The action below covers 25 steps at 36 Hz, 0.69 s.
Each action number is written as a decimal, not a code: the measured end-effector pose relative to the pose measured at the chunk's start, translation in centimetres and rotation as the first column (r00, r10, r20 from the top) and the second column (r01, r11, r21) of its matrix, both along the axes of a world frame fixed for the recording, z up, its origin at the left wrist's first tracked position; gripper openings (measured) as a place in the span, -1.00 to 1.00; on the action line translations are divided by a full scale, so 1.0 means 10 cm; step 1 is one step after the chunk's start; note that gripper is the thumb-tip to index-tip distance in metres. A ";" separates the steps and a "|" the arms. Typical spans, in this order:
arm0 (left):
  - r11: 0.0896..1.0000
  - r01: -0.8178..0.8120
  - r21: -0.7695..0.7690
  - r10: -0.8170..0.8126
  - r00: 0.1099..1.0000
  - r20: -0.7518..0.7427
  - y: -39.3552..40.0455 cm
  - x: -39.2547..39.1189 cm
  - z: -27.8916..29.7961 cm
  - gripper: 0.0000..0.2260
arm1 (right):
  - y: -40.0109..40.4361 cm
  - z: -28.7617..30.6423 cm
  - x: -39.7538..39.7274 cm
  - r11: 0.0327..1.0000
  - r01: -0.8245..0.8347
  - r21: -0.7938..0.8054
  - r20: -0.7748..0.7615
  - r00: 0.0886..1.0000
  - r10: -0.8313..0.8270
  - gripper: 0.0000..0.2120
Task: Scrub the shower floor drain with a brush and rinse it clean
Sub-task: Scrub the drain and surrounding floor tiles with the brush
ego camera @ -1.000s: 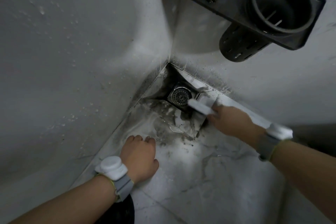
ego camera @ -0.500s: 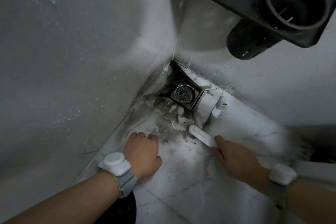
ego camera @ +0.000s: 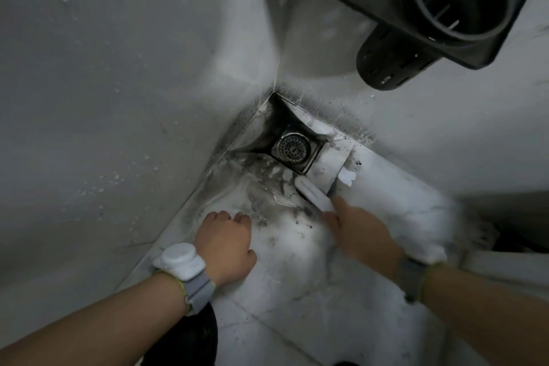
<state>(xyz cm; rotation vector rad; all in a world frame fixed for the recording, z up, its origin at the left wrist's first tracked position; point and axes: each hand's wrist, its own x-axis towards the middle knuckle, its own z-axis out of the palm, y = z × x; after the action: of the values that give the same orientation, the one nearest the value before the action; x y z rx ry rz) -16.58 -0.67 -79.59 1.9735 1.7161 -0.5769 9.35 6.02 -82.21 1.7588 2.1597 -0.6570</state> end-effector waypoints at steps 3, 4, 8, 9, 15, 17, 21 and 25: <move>1.000 0.008 0.003 -0.008 1.000 -0.007 0.00 -0.01 0.00 -0.44 | 0.44 -0.03 -0.05 0.995 0.084 0.050 0.040 0.995 -0.086 -0.66; 1.000 0.006 -0.002 -0.006 1.000 -0.008 0.00 -0.01 -0.01 -0.44 | 0.55 -0.04 -0.05 0.993 0.116 0.036 0.041 0.992 -0.117 -0.67; 1.000 -0.009 -0.008 0.009 1.000 -0.010 -0.01 0.00 0.01 -0.39 | 0.54 -0.03 0.09 0.974 0.217 0.068 0.010 0.976 -0.219 -0.66; 1.000 -0.012 -0.005 0.012 1.000 -0.011 -0.02 0.00 0.00 -0.39 | 0.47 -0.05 0.16 0.964 0.251 0.092 0.000 0.968 -0.252 -0.66; 1.000 0.016 0.005 -0.016 0.999 -0.029 -0.01 0.00 0.01 -0.39 | -0.20 -0.08 0.34 0.996 0.092 -0.001 -0.033 0.995 -0.092 -0.74; 1.000 0.010 0.002 -0.010 1.000 -0.025 -0.01 0.01 0.02 -0.41 | -0.13 -0.09 0.38 0.999 0.044 0.019 -0.020 0.999 -0.044 -0.72; 1.000 0.010 0.013 -0.010 1.000 -0.014 -0.01 0.01 0.00 -0.41 | 0.32 -0.08 0.40 0.973 0.212 0.088 0.013 0.977 -0.214 -0.71; 1.000 0.003 0.016 -0.003 1.000 -0.003 -0.02 0.02 -0.01 -0.40 | -0.04 -0.10 0.16 0.997 0.081 0.000 -0.030 0.996 -0.081 -0.70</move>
<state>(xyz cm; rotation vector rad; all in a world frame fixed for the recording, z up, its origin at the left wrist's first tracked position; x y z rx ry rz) -16.40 -0.87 -79.66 1.9870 1.7254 -0.5691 10.93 5.59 -83.20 1.8570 2.1178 -0.7056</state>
